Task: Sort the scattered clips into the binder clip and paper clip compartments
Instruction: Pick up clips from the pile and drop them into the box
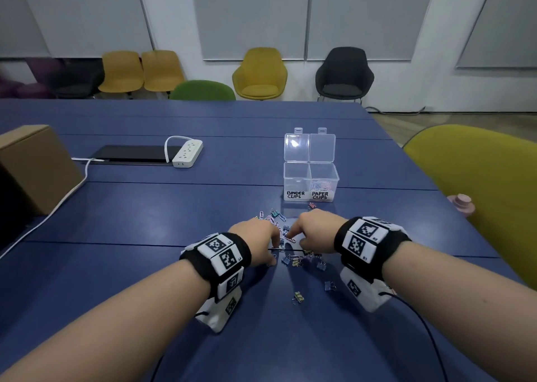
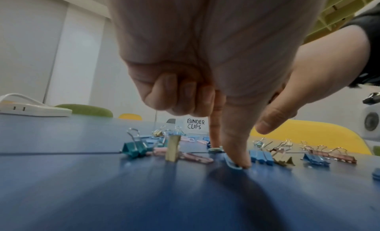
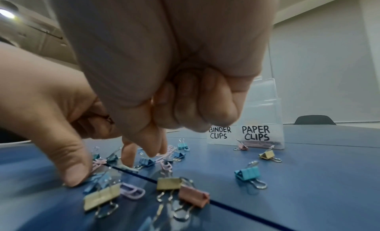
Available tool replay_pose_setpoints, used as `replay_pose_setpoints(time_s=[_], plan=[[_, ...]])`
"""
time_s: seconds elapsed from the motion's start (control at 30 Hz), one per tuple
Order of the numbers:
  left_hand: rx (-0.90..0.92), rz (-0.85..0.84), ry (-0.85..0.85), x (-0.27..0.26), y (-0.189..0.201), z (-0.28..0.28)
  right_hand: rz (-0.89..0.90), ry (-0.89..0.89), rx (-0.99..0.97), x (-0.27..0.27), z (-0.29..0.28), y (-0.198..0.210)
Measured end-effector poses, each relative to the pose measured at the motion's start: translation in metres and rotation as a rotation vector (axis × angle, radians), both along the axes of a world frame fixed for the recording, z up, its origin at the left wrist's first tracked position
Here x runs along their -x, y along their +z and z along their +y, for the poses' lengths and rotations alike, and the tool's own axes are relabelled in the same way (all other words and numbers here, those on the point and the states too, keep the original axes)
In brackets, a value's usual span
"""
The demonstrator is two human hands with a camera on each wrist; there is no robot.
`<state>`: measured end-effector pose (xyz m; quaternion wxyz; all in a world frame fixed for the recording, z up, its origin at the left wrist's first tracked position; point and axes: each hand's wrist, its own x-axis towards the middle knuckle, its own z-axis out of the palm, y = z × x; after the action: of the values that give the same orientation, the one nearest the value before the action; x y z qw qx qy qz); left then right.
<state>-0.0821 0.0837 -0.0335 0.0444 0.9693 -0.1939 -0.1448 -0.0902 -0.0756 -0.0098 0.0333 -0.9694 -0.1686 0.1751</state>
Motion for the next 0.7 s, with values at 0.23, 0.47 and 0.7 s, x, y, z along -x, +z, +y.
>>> replay_pose_setpoints(time_s=[0.23,0.47,0.7], plan=[[0.055,0.046,0.087,-0.008,-0.002,-0.003,0.046,0.016,0.031,-0.003,0.004,0.000],[-0.007,0.024,0.090,-0.009,-0.001,-0.010,0.002,0.005,0.022,-0.006,0.002,-0.005],[0.039,0.083,0.047,-0.012,0.002,-0.009,0.000,0.006,0.030,-0.002,0.009,-0.012]])
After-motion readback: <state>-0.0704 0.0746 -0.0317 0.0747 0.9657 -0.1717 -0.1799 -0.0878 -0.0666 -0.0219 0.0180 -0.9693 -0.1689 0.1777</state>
